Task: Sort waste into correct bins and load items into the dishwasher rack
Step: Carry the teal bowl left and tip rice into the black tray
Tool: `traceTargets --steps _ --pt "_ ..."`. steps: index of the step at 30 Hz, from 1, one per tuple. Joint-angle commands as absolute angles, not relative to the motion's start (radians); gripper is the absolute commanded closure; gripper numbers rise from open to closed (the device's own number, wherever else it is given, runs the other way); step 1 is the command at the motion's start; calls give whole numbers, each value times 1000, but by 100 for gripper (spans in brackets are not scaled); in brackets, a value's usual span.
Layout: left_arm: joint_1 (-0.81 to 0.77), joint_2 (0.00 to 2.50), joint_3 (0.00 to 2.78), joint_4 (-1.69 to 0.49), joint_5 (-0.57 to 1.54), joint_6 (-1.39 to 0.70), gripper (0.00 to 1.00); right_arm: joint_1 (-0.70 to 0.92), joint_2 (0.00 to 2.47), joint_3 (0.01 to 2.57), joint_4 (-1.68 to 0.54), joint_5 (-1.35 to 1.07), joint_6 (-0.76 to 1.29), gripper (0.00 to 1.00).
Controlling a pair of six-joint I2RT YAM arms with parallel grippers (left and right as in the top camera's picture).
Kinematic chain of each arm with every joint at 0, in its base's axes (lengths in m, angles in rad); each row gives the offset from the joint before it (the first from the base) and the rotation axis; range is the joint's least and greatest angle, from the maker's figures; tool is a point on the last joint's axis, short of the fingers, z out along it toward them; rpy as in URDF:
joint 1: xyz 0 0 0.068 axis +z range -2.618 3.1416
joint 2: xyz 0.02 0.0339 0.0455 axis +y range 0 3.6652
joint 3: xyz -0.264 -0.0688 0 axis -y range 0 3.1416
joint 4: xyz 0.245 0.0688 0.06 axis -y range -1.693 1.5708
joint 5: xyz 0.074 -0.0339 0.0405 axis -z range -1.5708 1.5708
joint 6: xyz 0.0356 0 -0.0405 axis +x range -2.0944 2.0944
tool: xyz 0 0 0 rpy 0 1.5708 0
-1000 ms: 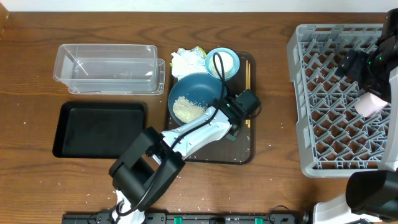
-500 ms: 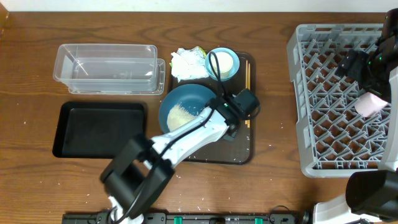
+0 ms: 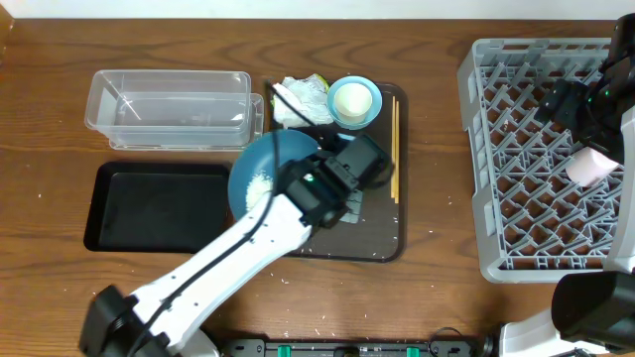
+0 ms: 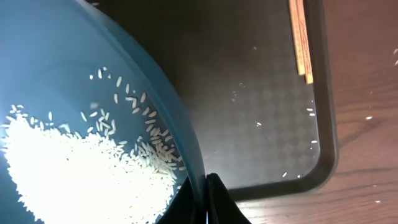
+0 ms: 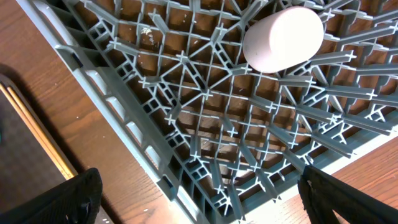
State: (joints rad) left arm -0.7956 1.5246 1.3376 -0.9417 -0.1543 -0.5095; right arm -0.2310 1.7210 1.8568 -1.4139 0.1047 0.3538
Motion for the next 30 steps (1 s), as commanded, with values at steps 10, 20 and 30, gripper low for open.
traceTargets --steps 10,20,30 --pt "-442 1391 1359 -952 108 -497 94 -234 1720 1869 -1414 108 359 1" --pt "-99 1391 1329 -923 493 -373 94 -234 1720 1869 -1414 108 359 1" --pt "188 1392 1291 -904 891 -266 94 -234 1720 1869 -1414 108 359 1"
